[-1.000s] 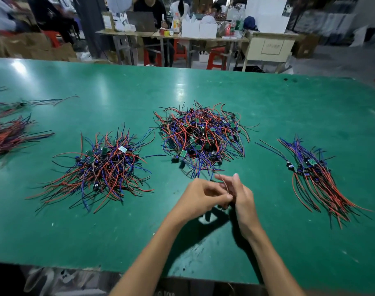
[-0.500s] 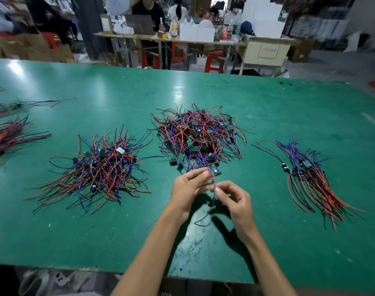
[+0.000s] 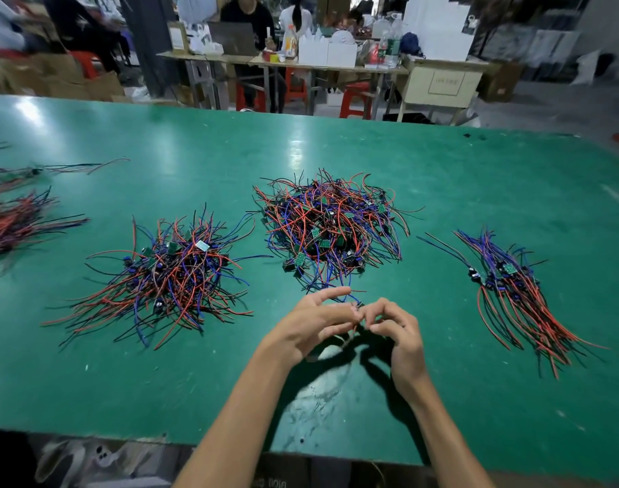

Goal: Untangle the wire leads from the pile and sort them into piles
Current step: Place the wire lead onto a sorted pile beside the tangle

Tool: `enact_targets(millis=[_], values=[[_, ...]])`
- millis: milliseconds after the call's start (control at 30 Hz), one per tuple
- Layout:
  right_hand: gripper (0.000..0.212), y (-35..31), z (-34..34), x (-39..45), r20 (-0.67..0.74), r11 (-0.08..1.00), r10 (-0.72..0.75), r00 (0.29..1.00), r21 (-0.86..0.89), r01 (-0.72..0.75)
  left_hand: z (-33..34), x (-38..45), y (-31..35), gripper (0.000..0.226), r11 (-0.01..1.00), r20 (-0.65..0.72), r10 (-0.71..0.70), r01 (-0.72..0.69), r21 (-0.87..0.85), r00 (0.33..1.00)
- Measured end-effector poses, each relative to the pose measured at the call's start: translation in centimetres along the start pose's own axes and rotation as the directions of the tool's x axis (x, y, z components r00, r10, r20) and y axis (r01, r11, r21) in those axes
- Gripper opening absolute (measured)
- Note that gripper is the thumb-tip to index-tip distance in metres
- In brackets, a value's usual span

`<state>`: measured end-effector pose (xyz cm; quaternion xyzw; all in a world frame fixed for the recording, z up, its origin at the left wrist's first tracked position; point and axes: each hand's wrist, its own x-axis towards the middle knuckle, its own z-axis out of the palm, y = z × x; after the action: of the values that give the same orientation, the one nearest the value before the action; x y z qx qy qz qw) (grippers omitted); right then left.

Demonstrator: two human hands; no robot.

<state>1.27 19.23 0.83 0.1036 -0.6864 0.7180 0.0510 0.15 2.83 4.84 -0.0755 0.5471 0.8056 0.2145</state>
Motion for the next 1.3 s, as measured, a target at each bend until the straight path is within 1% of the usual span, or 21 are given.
enact_targets(millis=[100,233,367,467,567,600,633,667,700,733,767,800,833,900,933,1000,1067,1100,1167,1233,1300], values=[[0.011,-0.1,0.1,0.0,0.009,0.998,-0.007,1.000,0.057,0.007,-0.1,-0.8,-0.1,0.063,0.985,0.024,0.118,-0.120,0.122,0.993],[0.014,0.0,0.0,0.0,-0.083,0.992,-0.043,0.996,0.114,0.053,0.3,-1.9,-0.1,0.054,0.953,-0.027,0.292,-0.289,0.089,0.956],[0.010,0.2,-0.1,0.0,-0.121,0.985,-0.037,0.992,0.165,0.057,0.4,-3.0,1.2,0.046,0.902,-0.014,0.424,-0.421,0.094,0.906],[0.014,0.3,-0.1,0.1,-0.119,0.990,0.001,0.993,0.143,0.016,-0.5,-3.8,3.7,0.034,0.807,-0.016,0.567,-0.552,0.209,0.824],[0.016,0.0,0.1,0.0,-0.105,0.986,0.037,0.994,0.168,-0.019,-2.8,-4.1,7.2,0.025,0.676,-0.112,0.712,-0.635,0.374,0.693],[0.016,-0.1,0.2,-0.1,-0.100,0.985,0.043,0.994,0.172,-0.025,-4.1,-3.9,8.1,0.021,0.636,-0.170,0.748,-0.619,0.460,0.642],[0.014,-0.2,0.3,-0.1,-0.095,0.984,0.043,0.995,0.176,-0.025,-5.5,-3.6,8.9,0.020,0.600,-0.240,0.771,-0.544,0.587,0.590],[0.012,-0.4,0.4,-0.1,-0.093,0.984,0.036,0.995,0.176,-0.019,-7.1,-3.1,9.3,0.022,0.573,-0.325,0.773,-0.378,0.727,0.545],[0.011,-0.5,0.5,-0.2,-0.090,0.985,0.027,0.996,0.171,-0.011,-8.7,-2.6,9.5,0.032,0.562,-0.434,0.738,-0.116,0.819,0.517],[0.010,-0.5,0.5,-0.2,-0.085,0.987,0.023,0.996,0.163,-0.009,-9.9,-2.4,9.2,0.045,0.564,-0.565,0.666,0.166,0.809,0.488],[0.011,-0.5,0.5,-0.2,-0.080,0.987,0.027,0.996,0.159,-0.014,-10.6,-2.4,8.7,0.057,0.554,-0.661,0.609,0.361,0.750,0.438],[0.012,-0.4,0.5,-0.2,-0.078,0.989,0.032,0.996,0.149,-0.020,-10.8,-2.4,8.0,0.062,0.527,-0.676,0.620,0.428,0.734,0.398],[0.012,-0.4,0.5,-0.2,-0.081,0.991,0.033,0.996,0.131,-0.022,-10.7,-2.3,7.3,0.058,0.483,-0.616,0.687,0.391,0.783,0.385],[0.012,-0.3,0.4,-0.1,-0.089,0.996,0.032,0.996,0.085,-0.025,-9.6,-1.3,5.9,0.037,0.355,-0.406,0.816,0.197,0.914,0.411],[0.012,-0.3,0.4,-0.1,-0.085,0.997,0.038,0.996,0.070,-0.032,-8.8,-0.6,5.2,0.029,0.295,-0.319,0.830,0.125,0.947,0.458],[0.011,-0.2,0.5,-0.2,-0.072,0.998,0.051,0.996,0.050,-0.047,-7.3,1.5,4.2,0.033,0.223,-0.213,0.769,0.059,0.973,0.603],[0.011,-0.2,0.5,-0.3,-0.068,0.998,0.052,0.996,0.029,-0.051,-6.3,3.5,3.2,0.042,0.241,-0.200,0.630,0.057,0.969,0.751],[0.011,-0.2,0.4,-0.4,-0.067,0.998,0.055,0.996,0.023,-0.054,-6.0,4.2,2.7,0.042,0.290,-0.220,0.569,0.057,0.955,0.793],[0.011,-0.1,0.4,-0.4,-0.071,0.998,0.067,0.995,0.025,-0.065,-5.6,5.0,1.7,0.031,0.382,-0.250,0.553,0.025,0.924,0.795],[0.011,-0.2,0.5,-0.3,-0.076,0.995,0.085,0.994,0.054,-0.081,-5.2,4.9,0.9,0.020,0.435,-0.265,0.612,-0.037,0.900,0.745],[0.010,-0.4,0.6,-0.1,-0.106,0.993,0.100,0.989,0.077,-0.092,-4.6,4.3,0.4,0.017,0.552,-0.282,0.633,-0.165,0.817,0.721]])
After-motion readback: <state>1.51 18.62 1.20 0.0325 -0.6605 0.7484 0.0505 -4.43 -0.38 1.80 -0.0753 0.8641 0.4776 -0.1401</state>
